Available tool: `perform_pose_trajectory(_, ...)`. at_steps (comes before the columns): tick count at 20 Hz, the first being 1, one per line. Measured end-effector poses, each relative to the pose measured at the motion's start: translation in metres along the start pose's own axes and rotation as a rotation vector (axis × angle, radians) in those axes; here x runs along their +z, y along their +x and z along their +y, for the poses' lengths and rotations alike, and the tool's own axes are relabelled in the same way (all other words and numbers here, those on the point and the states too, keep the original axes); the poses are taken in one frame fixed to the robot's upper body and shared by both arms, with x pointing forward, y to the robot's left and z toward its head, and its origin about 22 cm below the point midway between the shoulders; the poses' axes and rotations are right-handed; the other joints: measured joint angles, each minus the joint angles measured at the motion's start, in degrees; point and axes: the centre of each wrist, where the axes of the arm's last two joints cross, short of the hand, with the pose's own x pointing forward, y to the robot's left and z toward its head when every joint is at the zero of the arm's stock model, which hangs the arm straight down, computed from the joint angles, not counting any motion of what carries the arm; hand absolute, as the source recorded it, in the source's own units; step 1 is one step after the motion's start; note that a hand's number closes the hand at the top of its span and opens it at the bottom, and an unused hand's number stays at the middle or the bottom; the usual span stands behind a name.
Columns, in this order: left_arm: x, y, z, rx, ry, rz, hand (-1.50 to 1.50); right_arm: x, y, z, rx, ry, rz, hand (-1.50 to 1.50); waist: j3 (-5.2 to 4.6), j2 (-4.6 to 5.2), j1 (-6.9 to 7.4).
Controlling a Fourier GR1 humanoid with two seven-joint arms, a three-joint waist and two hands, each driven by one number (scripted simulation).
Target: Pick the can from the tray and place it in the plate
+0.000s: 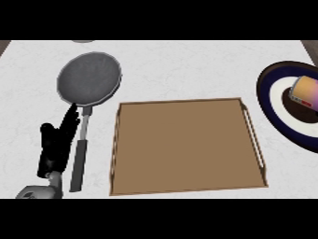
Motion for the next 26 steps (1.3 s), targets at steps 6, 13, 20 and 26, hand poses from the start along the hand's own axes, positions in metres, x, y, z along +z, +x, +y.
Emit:
perform_pose_trajectory(6,0.001,0.004,-0.002,-0.004,-0.002,0.003,0.0,-0.021,-0.029,0.016,0.045,0.068,0.053,1.5,0.02,0.08,0.28)
perform_pose_trajectory(13,0.0,0.007,-0.007,-0.007,-0.022,-0.006,0.0,-0.031,-0.06,0.029,0.041,0.296,0.125,1.5,0.04,0.31,1.01)
perform_pose_trajectory(20,-0.006,0.004,-0.005,-0.008,-0.018,-0.01,0.0,-0.03,-0.083,0.04,0.031,0.474,0.117,-1.5,0.08,0.41,1.13)
perform_pose_trajectory(26,-0.005,0.005,0.0,-0.003,-0.007,0.001,0.0,-0.035,-0.092,0.027,-0.241,0.4,-0.02,-1.5,0.13,0.16,0.59)
